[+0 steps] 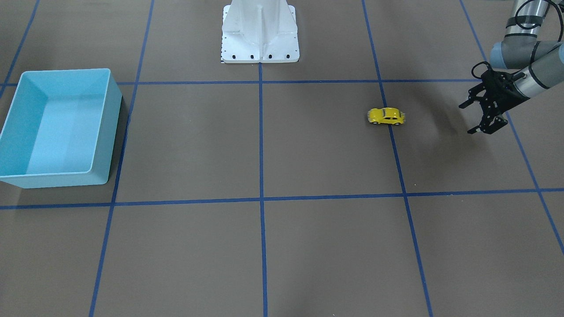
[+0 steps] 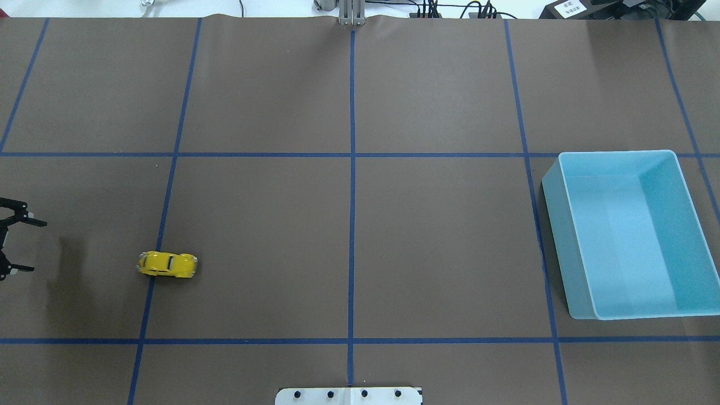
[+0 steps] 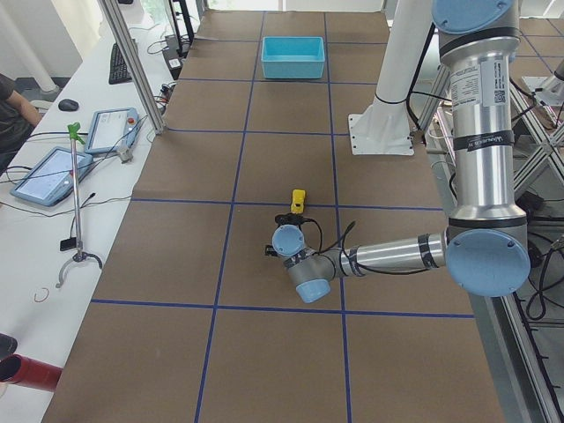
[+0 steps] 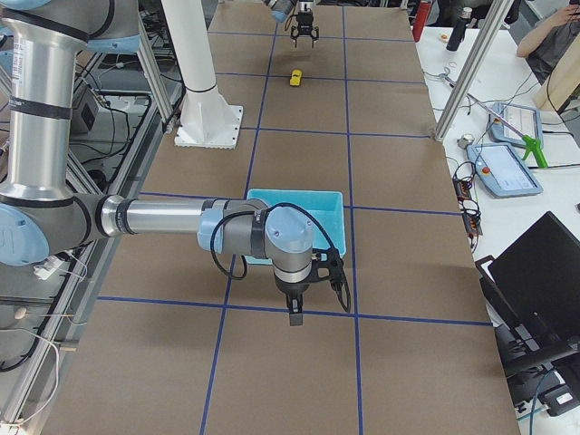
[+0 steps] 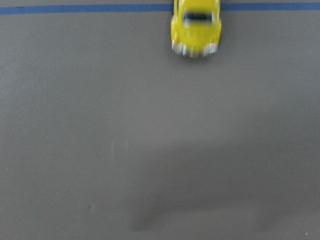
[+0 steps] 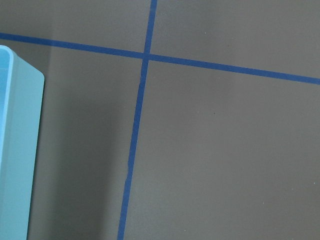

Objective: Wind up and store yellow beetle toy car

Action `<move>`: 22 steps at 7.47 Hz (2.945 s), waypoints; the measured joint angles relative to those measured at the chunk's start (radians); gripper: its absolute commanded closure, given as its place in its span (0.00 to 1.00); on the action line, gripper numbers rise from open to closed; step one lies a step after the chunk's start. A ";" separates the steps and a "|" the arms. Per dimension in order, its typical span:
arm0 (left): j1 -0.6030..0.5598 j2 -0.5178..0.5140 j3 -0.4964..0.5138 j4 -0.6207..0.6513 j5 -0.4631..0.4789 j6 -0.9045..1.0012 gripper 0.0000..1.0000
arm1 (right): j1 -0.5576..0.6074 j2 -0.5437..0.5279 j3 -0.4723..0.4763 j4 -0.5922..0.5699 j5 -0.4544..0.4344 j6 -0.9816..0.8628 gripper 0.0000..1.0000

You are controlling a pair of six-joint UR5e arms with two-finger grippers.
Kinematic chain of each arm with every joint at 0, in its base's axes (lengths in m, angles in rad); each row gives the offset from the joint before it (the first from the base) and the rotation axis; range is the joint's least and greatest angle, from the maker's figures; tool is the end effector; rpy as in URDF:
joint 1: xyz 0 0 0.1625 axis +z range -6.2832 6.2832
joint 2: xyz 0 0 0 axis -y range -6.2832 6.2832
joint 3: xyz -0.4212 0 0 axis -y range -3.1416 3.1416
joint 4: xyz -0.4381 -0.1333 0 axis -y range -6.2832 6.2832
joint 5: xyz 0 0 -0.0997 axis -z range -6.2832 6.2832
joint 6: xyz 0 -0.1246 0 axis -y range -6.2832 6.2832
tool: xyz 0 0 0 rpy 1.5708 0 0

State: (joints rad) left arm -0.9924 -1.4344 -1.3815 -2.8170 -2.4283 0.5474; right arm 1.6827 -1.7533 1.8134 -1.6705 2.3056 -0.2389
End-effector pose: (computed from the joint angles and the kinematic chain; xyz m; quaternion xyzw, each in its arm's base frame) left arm 0.2314 -0.4258 0.6900 0.3982 0.3787 0.5910 0.5906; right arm 0.1005 -0.4484 0.6467 0.0445 -0.3568 -0.0521 0.9317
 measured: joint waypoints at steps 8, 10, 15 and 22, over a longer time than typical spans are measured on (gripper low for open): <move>-0.008 0.003 -0.003 0.005 0.001 -0.017 0.00 | 0.000 0.000 0.000 0.000 0.000 0.000 0.00; -0.010 0.003 -0.007 0.013 0.003 -0.040 0.00 | 0.000 0.000 0.000 0.000 0.000 0.000 0.00; -0.330 0.050 -0.130 0.695 0.011 -0.078 0.00 | -0.001 0.007 0.009 0.002 0.003 0.000 0.00; -0.705 -0.012 -0.153 1.193 0.010 -0.267 0.00 | -0.155 0.084 0.008 0.140 0.021 -0.002 0.00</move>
State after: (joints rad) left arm -1.6975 -1.4462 -1.5341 -1.6238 -2.4178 0.2801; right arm 1.5279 -1.6697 1.8216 -1.5303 2.3268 -0.2409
